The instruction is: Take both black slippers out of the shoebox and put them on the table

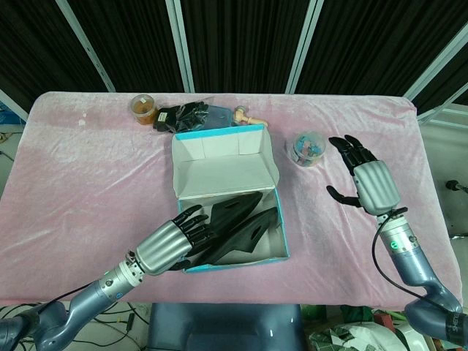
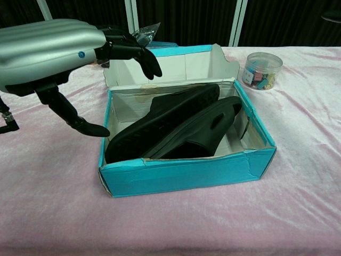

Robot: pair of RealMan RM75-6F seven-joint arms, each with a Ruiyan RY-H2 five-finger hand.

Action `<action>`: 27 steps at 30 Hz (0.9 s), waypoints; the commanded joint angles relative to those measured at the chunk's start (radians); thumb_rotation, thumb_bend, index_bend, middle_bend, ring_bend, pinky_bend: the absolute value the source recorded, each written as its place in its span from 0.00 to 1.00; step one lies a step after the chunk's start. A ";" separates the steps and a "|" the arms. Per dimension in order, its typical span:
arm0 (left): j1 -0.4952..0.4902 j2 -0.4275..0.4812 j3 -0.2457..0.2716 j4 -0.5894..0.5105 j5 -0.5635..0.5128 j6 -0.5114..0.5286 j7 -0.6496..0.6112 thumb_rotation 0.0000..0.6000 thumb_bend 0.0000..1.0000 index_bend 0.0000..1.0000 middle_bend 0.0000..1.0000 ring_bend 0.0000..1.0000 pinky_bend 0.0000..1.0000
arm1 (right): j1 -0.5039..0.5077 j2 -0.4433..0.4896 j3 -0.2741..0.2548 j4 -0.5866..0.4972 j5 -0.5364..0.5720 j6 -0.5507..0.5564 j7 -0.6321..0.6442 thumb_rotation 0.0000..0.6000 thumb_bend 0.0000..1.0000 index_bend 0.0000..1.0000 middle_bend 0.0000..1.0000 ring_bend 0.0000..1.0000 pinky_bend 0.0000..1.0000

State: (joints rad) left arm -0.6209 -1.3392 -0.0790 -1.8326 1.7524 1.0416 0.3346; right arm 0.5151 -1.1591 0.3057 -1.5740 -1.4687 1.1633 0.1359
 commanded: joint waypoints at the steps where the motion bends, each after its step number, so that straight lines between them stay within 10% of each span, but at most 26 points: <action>1: -0.006 -0.008 0.003 -0.008 -0.021 -0.011 0.017 1.00 0.00 0.22 0.25 0.15 0.09 | 0.016 -0.008 0.005 0.004 0.009 -0.006 -0.016 1.00 0.20 0.09 0.10 0.07 0.24; 27: -0.059 -0.227 -0.153 -0.016 -0.591 -0.002 0.223 1.00 0.00 0.17 0.23 0.17 0.15 | -0.184 0.003 -0.159 -0.005 -0.021 0.201 -0.019 1.00 0.20 0.09 0.10 0.07 0.24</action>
State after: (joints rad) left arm -0.6581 -1.5331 -0.2143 -1.8603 1.1979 1.0381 0.5242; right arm 0.3340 -1.1573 0.1495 -1.5785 -1.4875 1.3612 0.1166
